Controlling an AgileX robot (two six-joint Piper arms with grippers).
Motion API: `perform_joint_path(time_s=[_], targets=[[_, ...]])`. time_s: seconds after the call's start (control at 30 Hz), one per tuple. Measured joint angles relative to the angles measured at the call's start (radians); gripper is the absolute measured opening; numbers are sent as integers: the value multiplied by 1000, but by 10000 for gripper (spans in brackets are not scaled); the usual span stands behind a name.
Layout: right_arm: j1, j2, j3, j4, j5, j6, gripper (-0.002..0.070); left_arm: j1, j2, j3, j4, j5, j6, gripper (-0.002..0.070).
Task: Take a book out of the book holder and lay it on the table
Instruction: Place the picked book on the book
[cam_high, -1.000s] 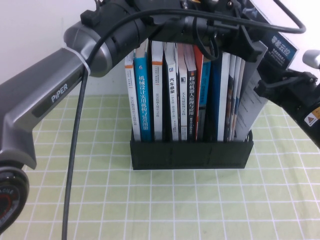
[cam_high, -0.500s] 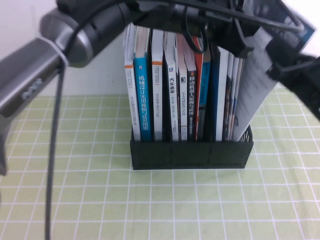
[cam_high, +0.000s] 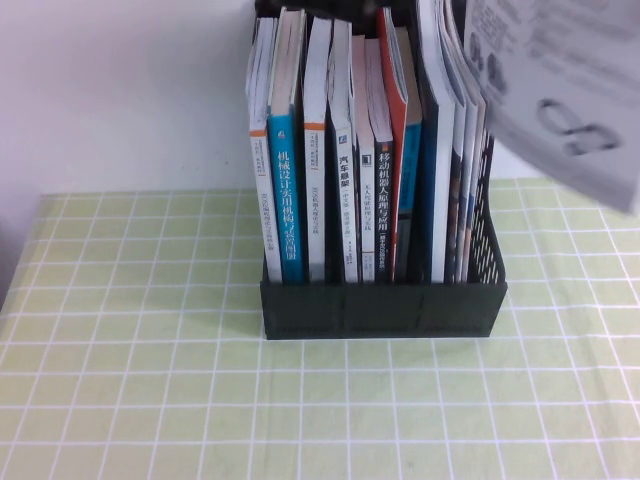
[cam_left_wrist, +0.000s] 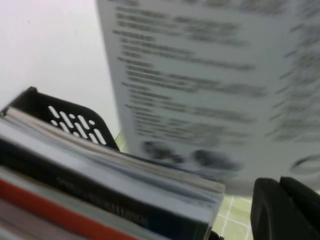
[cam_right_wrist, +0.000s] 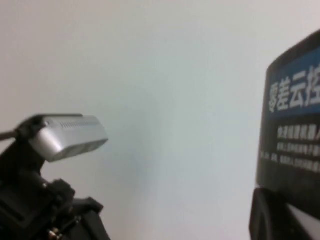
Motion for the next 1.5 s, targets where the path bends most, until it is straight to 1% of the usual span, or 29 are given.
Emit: perform_joint_path(time_s=[0.07, 0.13, 0.2, 0.3, 0.4, 0.47, 0.57, 0.67, 0.77, 0.97, 1.1, 1.3, 1.43, 1.5], targets=[[0, -35, -72, -196, 17, 187, 25, 33, -26, 0, -6, 29, -13, -3], [0, -52, -157, -424, -25, 410, 25, 55, -59, 5, -6, 45, -38, -3], [0, -59, -249, -626, -141, 614, 24, 80, -102, 24, -6, 55, -65, -3], [0, -51, -374, -815, -388, 825, 23, 114, -179, 91, -9, 57, -90, -3], [0, -23, -466, -914, -630, 932, 23, 138, -265, 219, -9, 57, -97, -3], [6, -3, -491, -944, -713, 992, 23, 144, -330, 314, -7, 46, -97, -3], [20, 22, -481, -966, -750, 1041, 23, 151, -453, 469, 9, -3, -97, -3], [45, 43, -439, -975, -748, 1037, 23, 151, -568, 614, 25, -48, -109, -3], [80, 63, -378, -975, -748, 1015, 23, 151, -678, 734, 68, -106, -143, -3], [130, 91, -254, -975, -735, 840, 23, 151, -864, 823, 224, -186, -258, -3], [145, 91, -204, -975, -623, 713, 23, 151, -957, 826, 264, -193, -295, -3], [153, 95, -194, -975, -453, 553, 23, 151, -1016, 826, 330, -193, -360, -3], [213, 93, -190, -975, -307, 425, 23, 151, -1021, 828, 360, -181, -392, -3], [259, 87, -184, -975, -174, 348, 23, 151, -1021, 830, 362, -169, -397, -3]])
